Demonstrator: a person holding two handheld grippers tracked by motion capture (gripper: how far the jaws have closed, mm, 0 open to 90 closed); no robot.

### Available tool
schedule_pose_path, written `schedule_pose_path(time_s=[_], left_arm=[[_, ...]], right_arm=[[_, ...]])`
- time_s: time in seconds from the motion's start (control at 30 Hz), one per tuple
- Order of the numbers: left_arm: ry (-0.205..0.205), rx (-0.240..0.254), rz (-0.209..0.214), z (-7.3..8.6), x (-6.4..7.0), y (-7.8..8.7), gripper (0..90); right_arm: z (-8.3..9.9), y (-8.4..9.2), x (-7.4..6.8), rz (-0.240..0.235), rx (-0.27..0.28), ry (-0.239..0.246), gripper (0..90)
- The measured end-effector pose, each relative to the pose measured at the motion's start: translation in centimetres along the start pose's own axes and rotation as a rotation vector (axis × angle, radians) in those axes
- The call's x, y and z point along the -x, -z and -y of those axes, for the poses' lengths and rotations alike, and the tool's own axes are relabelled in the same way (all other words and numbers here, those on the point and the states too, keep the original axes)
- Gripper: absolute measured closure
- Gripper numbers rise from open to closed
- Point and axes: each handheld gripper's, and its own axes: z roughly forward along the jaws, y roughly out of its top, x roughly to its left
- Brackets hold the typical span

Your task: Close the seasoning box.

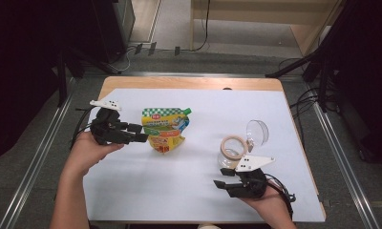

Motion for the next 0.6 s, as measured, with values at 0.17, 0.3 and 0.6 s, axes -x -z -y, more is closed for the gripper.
schedule_pose_path(time_s=[0.17, 0.3, 0.6], left_arm=[[0.000, 0.004, -0.034, 0.0, -0.4, -0.2, 44.6], [-0.026, 0.024, -0.059, -0.6, -0.3, -1.3, 45.3], [-0.032, 0.001, -0.025, -1.8, -0.5, -3.9, 53.3]], right_arm=[[0.0, -0.1, 0.0, -0.001, -0.003, 0.002, 52.4], [0.0, -0.3, -0.1, -0.003, -0.011, 0.004, 52.5], [0.0, -0.8, -0.2, -0.009, -0.014, 0.008, 52.4]])
